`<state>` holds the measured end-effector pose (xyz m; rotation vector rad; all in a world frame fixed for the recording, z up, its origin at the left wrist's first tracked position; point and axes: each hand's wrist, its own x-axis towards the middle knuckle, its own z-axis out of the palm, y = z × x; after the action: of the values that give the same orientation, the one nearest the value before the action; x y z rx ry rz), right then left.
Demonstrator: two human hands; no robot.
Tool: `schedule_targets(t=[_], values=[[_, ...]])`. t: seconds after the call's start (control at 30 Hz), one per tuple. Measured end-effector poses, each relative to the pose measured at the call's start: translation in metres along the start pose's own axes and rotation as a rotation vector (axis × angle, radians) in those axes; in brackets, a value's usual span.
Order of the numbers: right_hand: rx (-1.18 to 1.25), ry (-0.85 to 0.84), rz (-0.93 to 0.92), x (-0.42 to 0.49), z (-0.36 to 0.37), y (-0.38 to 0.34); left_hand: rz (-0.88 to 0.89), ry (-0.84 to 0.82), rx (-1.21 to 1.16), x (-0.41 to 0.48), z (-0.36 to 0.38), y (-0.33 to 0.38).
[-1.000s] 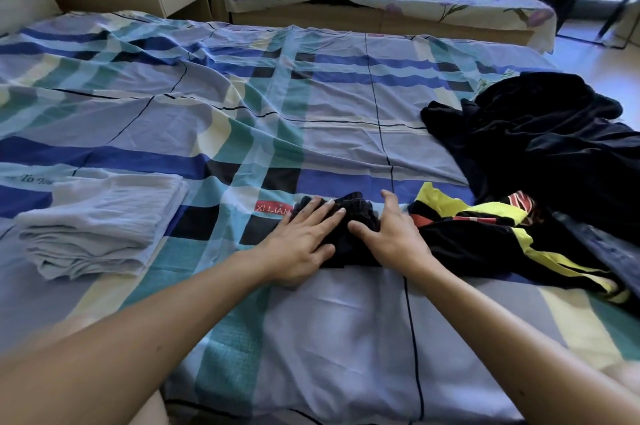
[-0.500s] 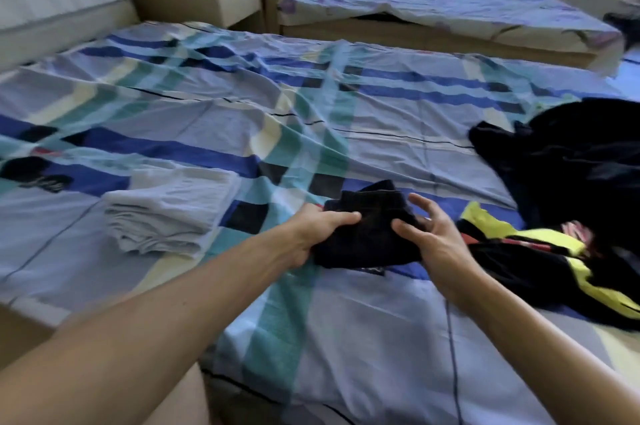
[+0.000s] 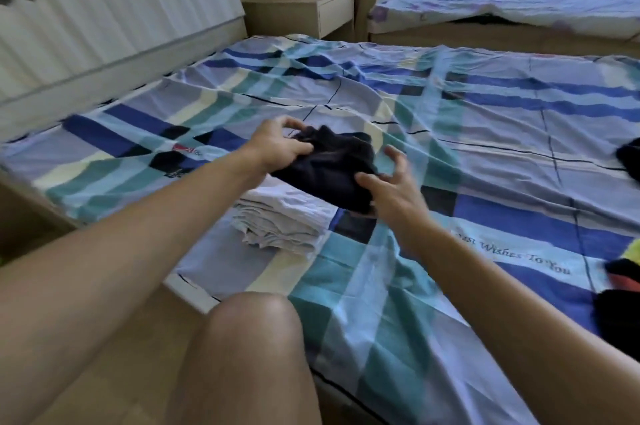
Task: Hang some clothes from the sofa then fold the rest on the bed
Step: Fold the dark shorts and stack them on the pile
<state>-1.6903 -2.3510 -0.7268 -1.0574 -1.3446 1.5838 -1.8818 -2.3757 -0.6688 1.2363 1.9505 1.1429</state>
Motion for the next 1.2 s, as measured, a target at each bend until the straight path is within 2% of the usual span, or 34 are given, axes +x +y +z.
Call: schedule_targets(t=[0.1,0.17,0.2,0.23,0.27,0.33,0.37,0.43,0.5,0.57,0.63,0.73,0.87,0.97,1.1,1.2], values=[[-0.175,0.018,-0.023,0.019,0.037,0.010,-0.083,0.023,0.034,0.018,-0.023,-0.034],[-0.383,-0.004,-0.005,0.023,0.049,0.026,-0.074,0.072,0.351,0.022,-0.023,-0.061],[-0.481,-0.013,0.004,0.024,0.052,0.034,0.003,0.126,0.543,0.020,-0.020,-0.072],[-0.568,-0.001,-0.016,0.025,0.053,0.041,0.152,0.183,0.655,0.017,-0.016,-0.081],[-0.663,0.037,-0.078,0.022,0.053,0.044,0.330,0.198,0.673,0.012,-0.012,-0.085],[-0.897,0.132,-0.324,0.019,0.049,0.051,0.613,0.069,0.664,0.006,-0.006,-0.092],[-1.005,0.136,-0.453,0.019,0.046,0.052,0.659,-0.026,0.699,0.005,-0.005,-0.095],[-1.155,-0.003,-0.567,0.019,0.039,0.057,0.573,-0.170,0.760,0.003,-0.006,-0.107],[-1.179,-0.157,-0.468,0.020,0.037,0.063,0.410,-0.245,0.757,0.003,-0.009,-0.118],[-1.167,-0.246,-0.317,0.026,0.039,0.067,0.317,-0.305,0.754,0.002,-0.009,-0.123],[-1.133,-0.311,-0.210,0.029,0.043,0.066,0.253,-0.355,0.749,0.001,-0.007,-0.120],[-1.048,-0.340,-0.178,0.028,0.039,0.052,0.210,-0.376,0.755,0.005,-0.015,-0.106],[-0.877,-0.243,-0.311,0.012,0.011,0.018,0.311,-0.201,0.716,0.006,-0.025,-0.067],[-0.864,-0.198,-0.321,-0.003,-0.035,-0.011,0.393,-0.094,0.655,-0.006,-0.007,-0.029],[-0.933,-0.062,-0.258,-0.034,-0.121,-0.032,0.528,-0.148,0.518,-0.037,0.061,0.022],[-0.949,0.077,-0.183,-0.064,-0.187,-0.040,0.565,-0.318,0.375,-0.064,0.130,0.055]])
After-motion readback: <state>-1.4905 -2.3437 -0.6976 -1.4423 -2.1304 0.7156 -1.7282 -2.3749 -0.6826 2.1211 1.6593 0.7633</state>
